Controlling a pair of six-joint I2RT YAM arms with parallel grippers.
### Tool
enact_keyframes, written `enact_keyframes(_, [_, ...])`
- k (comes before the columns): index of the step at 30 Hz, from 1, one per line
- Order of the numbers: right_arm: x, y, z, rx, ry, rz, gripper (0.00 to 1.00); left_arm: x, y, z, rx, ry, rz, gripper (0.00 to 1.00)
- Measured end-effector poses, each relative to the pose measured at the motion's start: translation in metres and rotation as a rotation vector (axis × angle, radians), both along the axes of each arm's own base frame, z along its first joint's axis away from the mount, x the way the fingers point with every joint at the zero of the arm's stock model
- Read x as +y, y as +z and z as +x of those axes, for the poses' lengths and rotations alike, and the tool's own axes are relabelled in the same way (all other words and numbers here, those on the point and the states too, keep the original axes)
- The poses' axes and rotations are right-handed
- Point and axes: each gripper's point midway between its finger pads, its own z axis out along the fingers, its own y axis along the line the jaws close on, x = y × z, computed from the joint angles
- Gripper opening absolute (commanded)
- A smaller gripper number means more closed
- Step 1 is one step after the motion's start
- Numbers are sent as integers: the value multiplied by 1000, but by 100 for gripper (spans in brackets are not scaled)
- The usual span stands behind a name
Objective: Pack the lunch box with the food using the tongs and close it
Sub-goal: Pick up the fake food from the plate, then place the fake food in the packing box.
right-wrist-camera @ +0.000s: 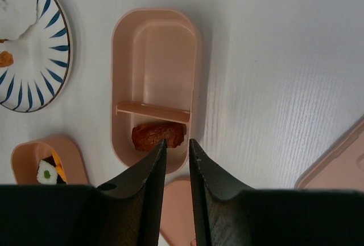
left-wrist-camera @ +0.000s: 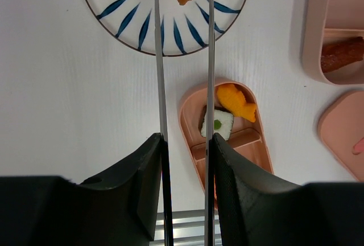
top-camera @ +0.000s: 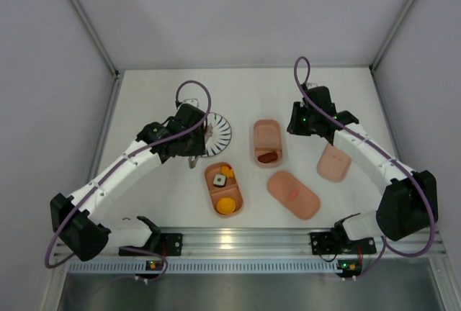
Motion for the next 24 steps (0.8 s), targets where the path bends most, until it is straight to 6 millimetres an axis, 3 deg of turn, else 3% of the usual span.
enact_keyframes(14, [0, 0, 0, 0, -3, 0, 22, -32, 23, -10, -35, -102, -48, 16])
enact_keyframes(24, [-3, -1, 2, -5, -16, -14, 22, -85, 37, -31, -33, -284, -100, 16])
